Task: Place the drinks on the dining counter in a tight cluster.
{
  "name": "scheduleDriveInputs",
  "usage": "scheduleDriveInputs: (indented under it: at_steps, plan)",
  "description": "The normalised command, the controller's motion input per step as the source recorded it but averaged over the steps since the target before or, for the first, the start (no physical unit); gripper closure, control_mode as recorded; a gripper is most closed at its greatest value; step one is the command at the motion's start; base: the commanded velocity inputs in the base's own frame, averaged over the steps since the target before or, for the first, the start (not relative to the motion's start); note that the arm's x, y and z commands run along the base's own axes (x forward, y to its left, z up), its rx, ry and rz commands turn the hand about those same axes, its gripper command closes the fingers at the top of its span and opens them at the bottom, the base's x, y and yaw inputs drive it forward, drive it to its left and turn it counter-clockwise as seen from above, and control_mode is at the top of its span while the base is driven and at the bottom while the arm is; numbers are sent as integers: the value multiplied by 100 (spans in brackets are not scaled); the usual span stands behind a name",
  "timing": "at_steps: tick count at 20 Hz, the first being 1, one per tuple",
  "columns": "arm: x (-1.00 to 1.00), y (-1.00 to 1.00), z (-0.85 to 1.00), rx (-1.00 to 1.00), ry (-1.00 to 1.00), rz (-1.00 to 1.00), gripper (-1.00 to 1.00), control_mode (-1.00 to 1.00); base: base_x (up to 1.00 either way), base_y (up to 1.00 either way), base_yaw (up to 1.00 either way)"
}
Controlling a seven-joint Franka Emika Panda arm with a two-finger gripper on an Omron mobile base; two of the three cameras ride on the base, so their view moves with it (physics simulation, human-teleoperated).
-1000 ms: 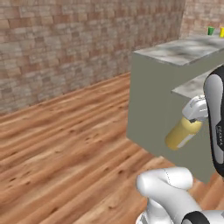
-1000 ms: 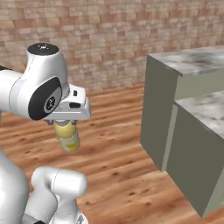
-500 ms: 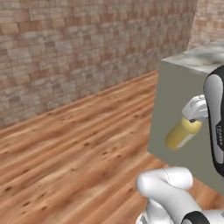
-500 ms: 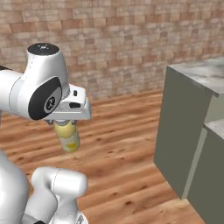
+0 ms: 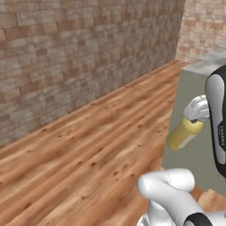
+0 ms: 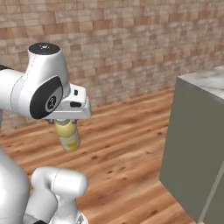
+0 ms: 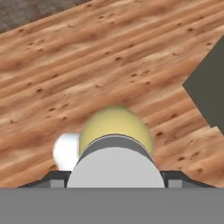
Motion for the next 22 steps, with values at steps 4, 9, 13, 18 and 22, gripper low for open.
scheduleDriveInputs:
  at_steps: [4,9,13,18,22]
  plan:
    - [0,0,0,0,0,0,100,100,100,94,-37]
    - [0,0,0,0,0,0,100,100,100,96,-41]
    - [0,0,0,0,0,0,100,100,100,95,-45]
    - [0,0,0,0,0,0,100,100,100,90,-51]
    - [0,0,0,0,0,0,100,100,100,87,-56]
